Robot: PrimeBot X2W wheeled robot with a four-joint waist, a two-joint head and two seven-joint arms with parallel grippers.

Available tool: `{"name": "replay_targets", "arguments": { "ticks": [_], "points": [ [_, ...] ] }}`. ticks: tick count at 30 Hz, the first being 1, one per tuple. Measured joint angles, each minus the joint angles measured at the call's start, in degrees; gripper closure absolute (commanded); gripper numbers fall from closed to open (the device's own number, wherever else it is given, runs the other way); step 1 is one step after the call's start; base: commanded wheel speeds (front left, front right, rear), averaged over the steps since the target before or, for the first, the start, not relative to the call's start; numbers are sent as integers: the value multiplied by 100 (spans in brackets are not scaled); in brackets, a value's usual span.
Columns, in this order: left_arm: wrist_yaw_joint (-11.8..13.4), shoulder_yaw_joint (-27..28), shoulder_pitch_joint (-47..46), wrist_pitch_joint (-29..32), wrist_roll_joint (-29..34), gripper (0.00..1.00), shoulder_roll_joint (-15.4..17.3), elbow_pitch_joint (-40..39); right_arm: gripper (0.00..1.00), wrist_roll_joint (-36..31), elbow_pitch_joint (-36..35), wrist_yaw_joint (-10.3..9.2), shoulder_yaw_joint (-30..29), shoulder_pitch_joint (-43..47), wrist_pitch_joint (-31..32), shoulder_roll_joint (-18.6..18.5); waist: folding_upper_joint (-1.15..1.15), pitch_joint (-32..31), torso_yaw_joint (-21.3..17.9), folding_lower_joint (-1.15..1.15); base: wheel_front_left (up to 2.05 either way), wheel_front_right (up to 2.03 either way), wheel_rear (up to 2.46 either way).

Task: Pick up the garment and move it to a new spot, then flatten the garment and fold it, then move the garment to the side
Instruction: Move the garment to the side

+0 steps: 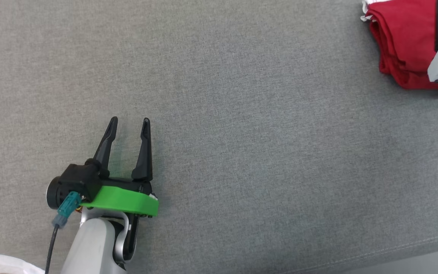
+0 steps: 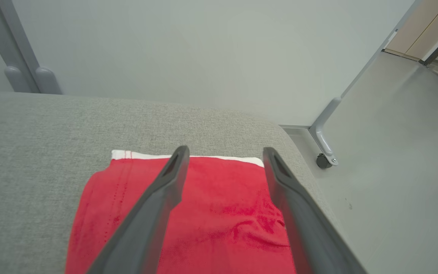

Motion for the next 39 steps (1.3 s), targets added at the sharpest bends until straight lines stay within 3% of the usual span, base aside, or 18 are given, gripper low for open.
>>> {"name": "replay_targets", "arguments": {
  "ticks": [11,21,28,39],
  "points": [
    [3,561,190,1,54,0,-1,283,0,-58,-444,0,311,670,-192,871,0,-864,99,0,0,0,0],
    [37,937,946,1,38,0,-1,468,0,-53,-1557,0,300,2343,-197,1597,0,-1726,264,0,0,0,0],
    [64,998,1475,1,-9,0,0,534,0,-25,-2203,0,186,3507,-196,1755,0,-2256,356,0,0,0,0],
    [216,801,1940,1,-200,0,-1,432,0,568,-3294,0,277,5053,-197,1763,0,-2733,463,0,0,0,0]
  ]
}}
